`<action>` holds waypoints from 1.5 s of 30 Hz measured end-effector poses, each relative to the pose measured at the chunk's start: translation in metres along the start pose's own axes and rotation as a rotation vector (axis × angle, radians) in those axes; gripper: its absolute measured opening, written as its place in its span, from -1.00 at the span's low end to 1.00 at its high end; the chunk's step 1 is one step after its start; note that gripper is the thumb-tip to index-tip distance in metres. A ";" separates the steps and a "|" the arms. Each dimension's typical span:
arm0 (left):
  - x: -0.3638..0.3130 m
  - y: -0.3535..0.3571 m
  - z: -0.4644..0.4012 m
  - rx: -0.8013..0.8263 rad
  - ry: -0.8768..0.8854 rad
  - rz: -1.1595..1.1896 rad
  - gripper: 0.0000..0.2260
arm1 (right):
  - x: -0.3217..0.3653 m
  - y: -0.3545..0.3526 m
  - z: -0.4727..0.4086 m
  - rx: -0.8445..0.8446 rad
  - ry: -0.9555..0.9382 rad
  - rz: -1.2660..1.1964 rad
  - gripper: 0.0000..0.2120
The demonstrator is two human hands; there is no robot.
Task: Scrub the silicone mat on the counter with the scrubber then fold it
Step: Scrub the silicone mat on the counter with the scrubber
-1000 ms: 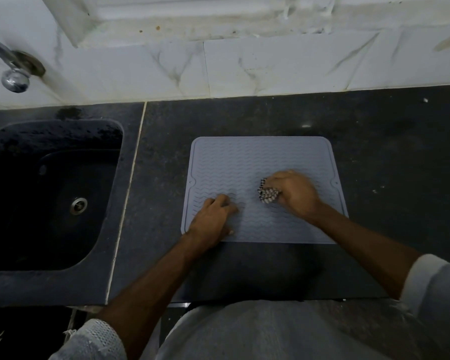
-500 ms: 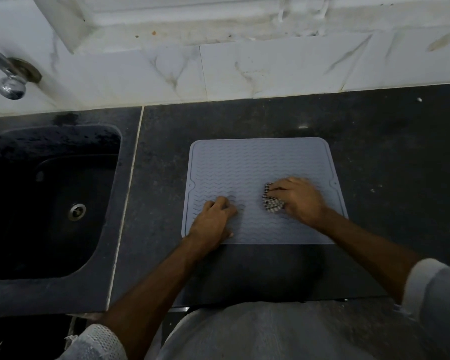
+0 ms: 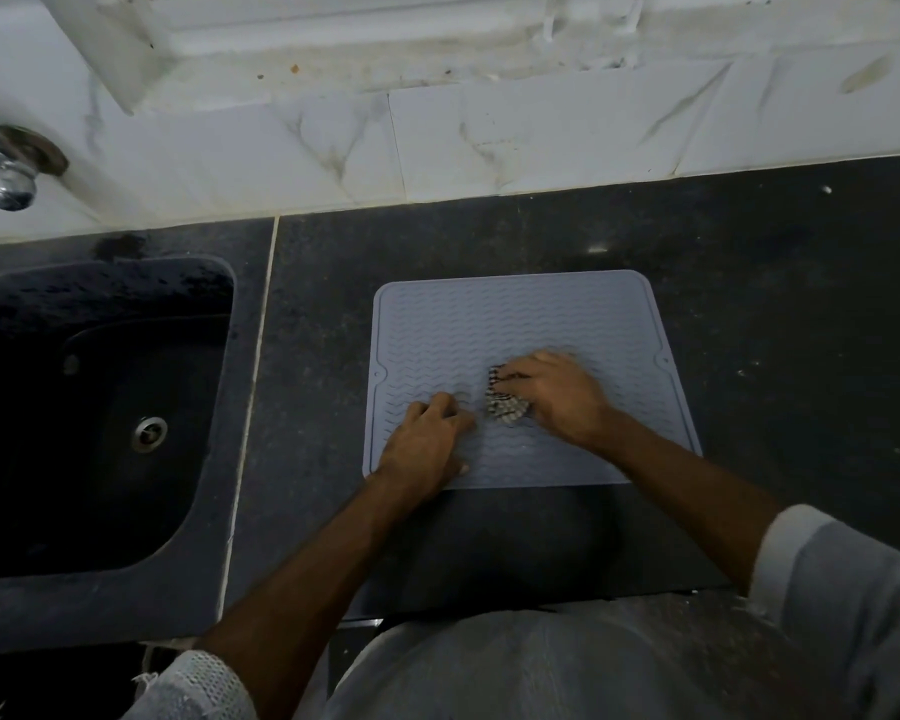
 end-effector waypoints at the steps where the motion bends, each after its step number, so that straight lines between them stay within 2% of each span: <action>1: 0.000 0.000 0.000 -0.004 0.002 0.004 -0.46 | -0.013 -0.005 0.012 -0.009 0.026 0.015 -0.60; 6: 0.000 0.001 0.000 -0.015 -0.011 0.007 -0.48 | -0.046 -0.017 0.032 0.009 0.100 0.060 -0.65; 11: 0.001 0.002 0.000 -0.012 -0.018 0.012 -0.47 | -0.017 -0.023 0.005 -0.119 0.082 -0.053 -0.67; 16: 0.001 0.002 0.000 -0.020 -0.012 -0.002 -0.46 | 0.013 0.004 -0.016 0.006 0.023 0.027 -0.64; 23: 0.001 0.002 0.001 -0.014 -0.017 0.017 -0.49 | -0.049 -0.018 0.033 -0.009 0.105 0.053 -0.66; 26: 0.000 0.001 0.000 -0.014 -0.019 0.017 -0.49 | -0.053 -0.020 0.027 -0.020 0.118 -0.003 -0.71; 30: -0.002 0.000 0.000 -0.012 -0.020 0.009 -0.49 | -0.039 -0.026 0.013 -0.120 0.129 -0.035 -0.69; 35: -0.002 -0.001 -0.003 0.013 -0.015 0.007 -0.49 | -0.011 -0.004 0.004 0.004 0.015 0.082 -0.62; 40: -0.003 0.000 -0.001 0.017 -0.019 -0.020 -0.50 | -0.050 -0.019 0.040 -0.039 0.043 0.126 -0.63; 45: -0.012 -0.005 0.000 0.033 -0.018 -0.089 -0.51 | -0.054 -0.016 0.038 -0.022 0.097 0.134 -0.64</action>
Point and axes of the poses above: each hand's wrist, its own z-axis away from the middle knuckle, its own y-axis out of the palm, x = y × z, the point moved 9 cm from there along -z, towards the middle knuckle, and after that the axes turned 1 degree about y, right-handed, at the moved point
